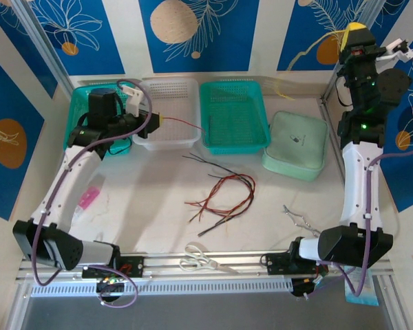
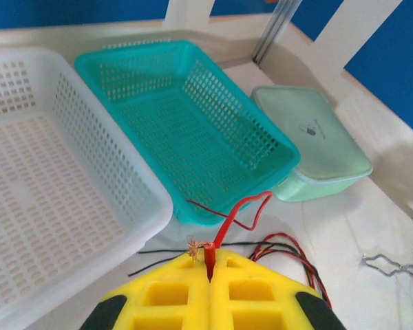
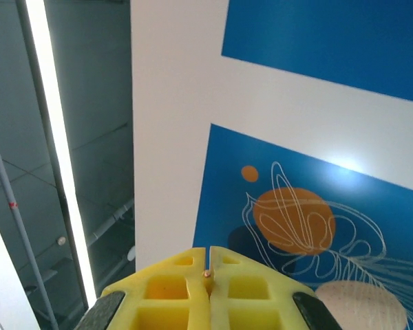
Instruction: Untangle the cables
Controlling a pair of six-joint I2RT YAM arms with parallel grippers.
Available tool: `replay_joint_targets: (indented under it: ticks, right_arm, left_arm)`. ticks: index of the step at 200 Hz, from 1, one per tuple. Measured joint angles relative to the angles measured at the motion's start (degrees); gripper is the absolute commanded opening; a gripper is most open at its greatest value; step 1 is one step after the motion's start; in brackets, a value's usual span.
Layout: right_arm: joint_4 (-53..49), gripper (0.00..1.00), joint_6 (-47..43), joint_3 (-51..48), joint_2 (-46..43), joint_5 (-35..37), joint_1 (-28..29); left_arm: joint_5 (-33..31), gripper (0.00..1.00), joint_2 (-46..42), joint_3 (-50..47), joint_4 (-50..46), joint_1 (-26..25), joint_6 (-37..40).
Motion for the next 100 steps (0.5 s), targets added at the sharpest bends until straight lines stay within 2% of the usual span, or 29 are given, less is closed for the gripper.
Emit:
replay_joint_targets:
  ticks: [27,69,100]
  right_arm:
    - [-1.55,0.00,-3.41,-0.98,-0.22,-1.84,3.23]
    - [-2.86,0.00,-8.59,-3.13,-0.31,-2.32,10.45]
    - [-2.91,0.00,-11.65,-3.13,0.33,-1.97,15.45]
  left_arm:
    - [0.50,0.00,-3.30,2.73,2.69,0.02,-2.86]
    - [1.64,0.00,-3.54,15.28,8.96,0.02,-6.91]
    - [1.22,0.00,-3.43,23.52,9.84,0.02,-7.65]
